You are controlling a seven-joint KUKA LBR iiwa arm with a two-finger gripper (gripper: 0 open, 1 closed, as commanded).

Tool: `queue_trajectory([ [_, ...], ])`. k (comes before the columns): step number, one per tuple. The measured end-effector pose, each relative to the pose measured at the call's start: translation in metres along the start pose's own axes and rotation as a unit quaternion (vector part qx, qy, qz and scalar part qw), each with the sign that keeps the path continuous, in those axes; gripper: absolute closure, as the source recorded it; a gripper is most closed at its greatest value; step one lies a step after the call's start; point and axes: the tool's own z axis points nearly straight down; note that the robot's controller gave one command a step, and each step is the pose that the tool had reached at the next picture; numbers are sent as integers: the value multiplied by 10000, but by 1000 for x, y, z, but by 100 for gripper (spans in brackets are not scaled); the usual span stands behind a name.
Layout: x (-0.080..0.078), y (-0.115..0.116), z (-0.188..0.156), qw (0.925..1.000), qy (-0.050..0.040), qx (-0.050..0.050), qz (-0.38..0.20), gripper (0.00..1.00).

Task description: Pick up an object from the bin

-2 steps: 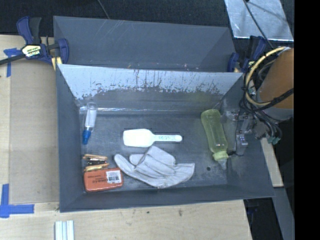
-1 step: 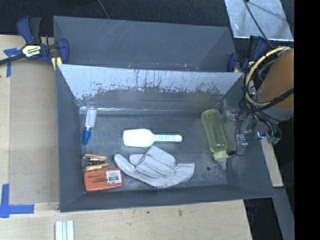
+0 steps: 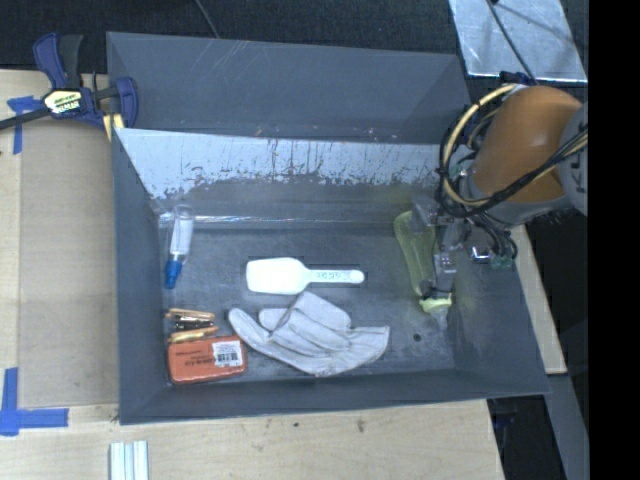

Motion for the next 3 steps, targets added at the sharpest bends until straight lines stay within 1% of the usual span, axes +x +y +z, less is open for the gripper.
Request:
queue_trajectory([
  [1, -7, 36, 28, 9985, 42, -23, 537, 0],
  [2, -6, 48, 31, 9978, 47, -22, 654, 0],
  [3, 1, 89, -14, 9987, 78, -11, 511, 0],
])
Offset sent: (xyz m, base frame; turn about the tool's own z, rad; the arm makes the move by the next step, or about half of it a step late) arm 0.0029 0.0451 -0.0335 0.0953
